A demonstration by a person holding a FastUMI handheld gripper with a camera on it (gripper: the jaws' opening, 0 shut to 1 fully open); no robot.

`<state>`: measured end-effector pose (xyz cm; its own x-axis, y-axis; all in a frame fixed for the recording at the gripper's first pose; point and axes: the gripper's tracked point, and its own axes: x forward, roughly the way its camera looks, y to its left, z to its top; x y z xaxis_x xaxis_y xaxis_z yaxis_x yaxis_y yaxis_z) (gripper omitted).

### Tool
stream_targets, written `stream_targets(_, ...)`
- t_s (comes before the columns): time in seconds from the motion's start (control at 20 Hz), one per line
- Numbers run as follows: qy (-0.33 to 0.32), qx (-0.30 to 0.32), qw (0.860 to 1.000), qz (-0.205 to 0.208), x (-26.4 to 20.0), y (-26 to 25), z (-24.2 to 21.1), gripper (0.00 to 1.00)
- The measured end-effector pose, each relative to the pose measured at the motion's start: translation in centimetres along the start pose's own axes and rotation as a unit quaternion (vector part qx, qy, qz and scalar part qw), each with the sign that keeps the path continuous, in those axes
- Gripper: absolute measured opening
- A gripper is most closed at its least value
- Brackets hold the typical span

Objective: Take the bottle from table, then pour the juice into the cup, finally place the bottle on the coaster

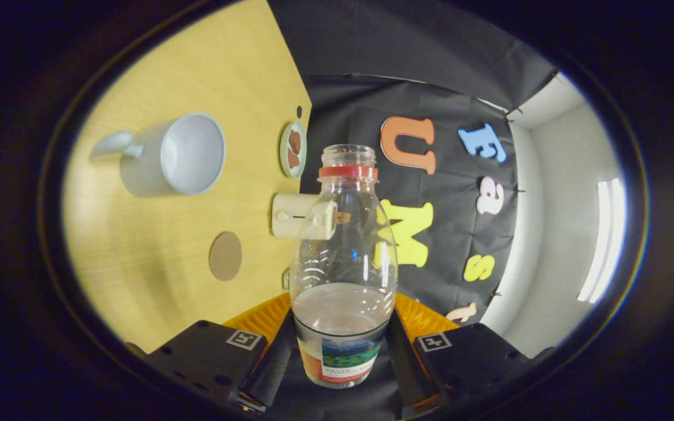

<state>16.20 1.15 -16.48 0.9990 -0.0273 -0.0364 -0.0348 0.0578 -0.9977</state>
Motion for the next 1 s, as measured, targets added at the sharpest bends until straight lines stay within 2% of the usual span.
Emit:
stream_targets(0.1,-0.004,0.063,0.998,0.008,-0.3,0.2,0.6,0.82)
stream_targets(0.25,-0.01,0.171,0.985,0.017,0.0,0.4,1.8,0.82)
stream_targets(0.4,-0.008,0.267,0.964,-0.015,0.2,-0.8,2.0,0.82)
stream_targets(0.5,-0.009,0.33,0.943,-0.028,0.9,-1.1,1.7,0.82)
stream_targets(0.65,-0.006,0.43,0.902,-0.048,1.7,-2.1,0.8,0.82)
stream_targets(0.8,-0.014,0.535,0.844,-0.03,3.4,-1.8,0.9,0.82)
stream_targets(0.85,-0.016,0.556,0.831,-0.022,4.2,-1.7,1.0,0.82)
stream_targets(1.0,-0.001,0.586,0.81,-0.016,6.5,-1.4,0.0,0.82)
